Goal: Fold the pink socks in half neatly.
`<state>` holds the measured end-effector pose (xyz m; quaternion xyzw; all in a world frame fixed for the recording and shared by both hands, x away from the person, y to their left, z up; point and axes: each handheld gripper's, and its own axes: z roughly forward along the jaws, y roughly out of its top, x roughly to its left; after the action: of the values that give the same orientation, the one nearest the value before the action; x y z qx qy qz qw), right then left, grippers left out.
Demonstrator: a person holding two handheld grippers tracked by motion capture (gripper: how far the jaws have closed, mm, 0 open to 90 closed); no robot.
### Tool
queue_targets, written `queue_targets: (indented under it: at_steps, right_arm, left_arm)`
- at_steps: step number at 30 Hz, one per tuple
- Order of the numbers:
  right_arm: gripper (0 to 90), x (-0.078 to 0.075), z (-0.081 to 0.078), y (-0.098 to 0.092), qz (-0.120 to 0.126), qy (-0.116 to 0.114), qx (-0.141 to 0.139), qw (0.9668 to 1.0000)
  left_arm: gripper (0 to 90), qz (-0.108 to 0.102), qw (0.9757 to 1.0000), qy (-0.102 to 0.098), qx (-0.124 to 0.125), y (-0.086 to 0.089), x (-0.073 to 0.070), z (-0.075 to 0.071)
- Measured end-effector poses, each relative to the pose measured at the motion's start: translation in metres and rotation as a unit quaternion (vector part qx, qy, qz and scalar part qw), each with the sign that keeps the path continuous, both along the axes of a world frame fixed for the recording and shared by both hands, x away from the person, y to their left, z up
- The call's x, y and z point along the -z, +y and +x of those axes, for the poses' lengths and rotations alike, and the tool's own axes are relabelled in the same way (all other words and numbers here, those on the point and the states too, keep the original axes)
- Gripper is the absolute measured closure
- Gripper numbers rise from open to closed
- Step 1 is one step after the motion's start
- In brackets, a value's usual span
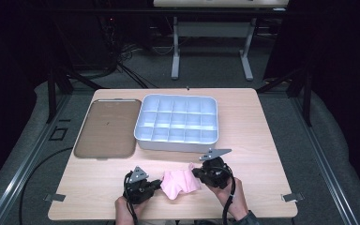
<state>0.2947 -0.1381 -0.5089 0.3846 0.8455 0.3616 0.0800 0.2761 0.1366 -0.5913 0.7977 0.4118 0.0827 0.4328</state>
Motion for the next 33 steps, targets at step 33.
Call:
queue_targets:
  at_steps: [33]
  right_arm:
    - [88.3,0.012,-0.005,0.071,-0.014,-0.009,-0.081,0.9965]
  left_arm:
    - [85.7,0.001,1.0000,-0.001,0.000,0.000,0.000,0.000]
